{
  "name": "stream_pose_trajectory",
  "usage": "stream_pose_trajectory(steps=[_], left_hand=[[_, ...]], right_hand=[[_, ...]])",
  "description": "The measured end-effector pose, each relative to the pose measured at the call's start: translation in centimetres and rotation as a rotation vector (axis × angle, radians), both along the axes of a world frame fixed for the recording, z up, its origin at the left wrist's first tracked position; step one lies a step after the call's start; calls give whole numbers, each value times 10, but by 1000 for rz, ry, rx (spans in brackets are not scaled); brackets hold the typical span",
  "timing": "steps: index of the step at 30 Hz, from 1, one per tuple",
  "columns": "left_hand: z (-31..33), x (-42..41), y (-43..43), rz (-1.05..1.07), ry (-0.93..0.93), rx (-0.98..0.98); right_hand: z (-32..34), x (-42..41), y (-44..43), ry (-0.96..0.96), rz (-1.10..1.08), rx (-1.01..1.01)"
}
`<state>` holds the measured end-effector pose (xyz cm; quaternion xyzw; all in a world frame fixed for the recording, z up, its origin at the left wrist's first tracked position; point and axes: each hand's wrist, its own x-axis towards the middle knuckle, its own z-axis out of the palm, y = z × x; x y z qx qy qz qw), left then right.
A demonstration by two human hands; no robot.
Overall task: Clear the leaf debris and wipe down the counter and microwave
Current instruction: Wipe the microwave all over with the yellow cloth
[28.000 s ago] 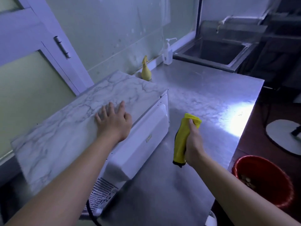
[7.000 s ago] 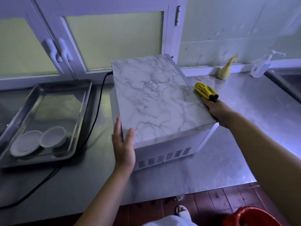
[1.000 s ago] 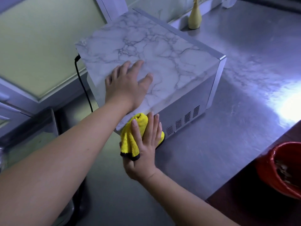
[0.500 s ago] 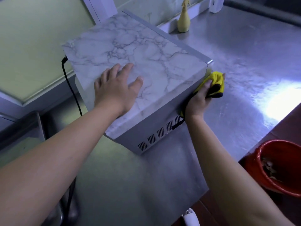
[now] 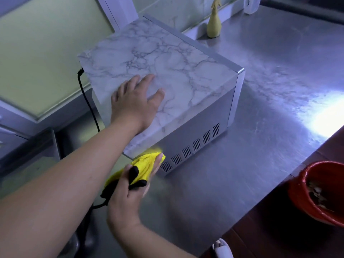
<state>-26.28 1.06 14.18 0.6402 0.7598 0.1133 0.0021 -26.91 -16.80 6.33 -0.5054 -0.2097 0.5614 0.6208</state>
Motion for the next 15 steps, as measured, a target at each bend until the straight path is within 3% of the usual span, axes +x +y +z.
stream_pose_trajectory(steps=[3,9,13,15], left_hand=[[-1,0,0,-6,-11,-3],[-1,-2,0,-6,-25,-17],[0,0,0,-10,-32,-10],[0,1,1,-10,-19,-11]], right_hand=[[-9,39,0,85,119,49],[-41,170,106,-81,-174,292],[-57,199,180,-574,-183,523],[-74,195,199,-682,-245,546]])
